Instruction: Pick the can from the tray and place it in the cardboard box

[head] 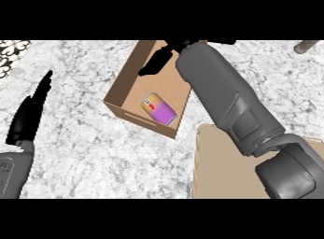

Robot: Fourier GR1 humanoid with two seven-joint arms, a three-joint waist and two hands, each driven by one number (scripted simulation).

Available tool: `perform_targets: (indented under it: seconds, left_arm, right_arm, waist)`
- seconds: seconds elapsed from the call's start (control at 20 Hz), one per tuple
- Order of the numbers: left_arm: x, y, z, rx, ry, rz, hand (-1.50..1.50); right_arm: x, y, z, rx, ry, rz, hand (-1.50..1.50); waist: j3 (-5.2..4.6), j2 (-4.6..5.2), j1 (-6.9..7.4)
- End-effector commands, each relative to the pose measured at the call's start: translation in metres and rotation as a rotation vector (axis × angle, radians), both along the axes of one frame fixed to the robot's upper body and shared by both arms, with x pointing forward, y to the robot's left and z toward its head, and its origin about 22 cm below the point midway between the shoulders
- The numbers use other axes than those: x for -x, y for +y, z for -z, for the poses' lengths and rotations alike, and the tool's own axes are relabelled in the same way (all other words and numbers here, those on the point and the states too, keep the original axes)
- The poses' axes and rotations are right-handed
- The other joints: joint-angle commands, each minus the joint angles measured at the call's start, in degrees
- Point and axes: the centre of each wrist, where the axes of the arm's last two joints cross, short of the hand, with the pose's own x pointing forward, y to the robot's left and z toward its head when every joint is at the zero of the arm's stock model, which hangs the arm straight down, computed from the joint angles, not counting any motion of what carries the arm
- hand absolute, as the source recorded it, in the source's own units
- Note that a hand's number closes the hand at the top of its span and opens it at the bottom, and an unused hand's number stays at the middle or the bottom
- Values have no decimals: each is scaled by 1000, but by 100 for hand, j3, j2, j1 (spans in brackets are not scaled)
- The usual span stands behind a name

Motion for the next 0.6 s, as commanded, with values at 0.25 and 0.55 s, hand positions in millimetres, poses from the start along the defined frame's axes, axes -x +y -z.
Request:
perform_targets:
  seconds: [0.25,0.55]
  left_arm:
    - [12,28,9,-2,18,-43,0]
    - [13,20,5,21,11,-63,0]
  right_arm:
    - [-3,-2,-12,-348,1,46,-150]
    - [-19,-68,-16,-425,49,46,-150]
  waist:
    - [2,-16,-233]
    - [10,-27,-351]
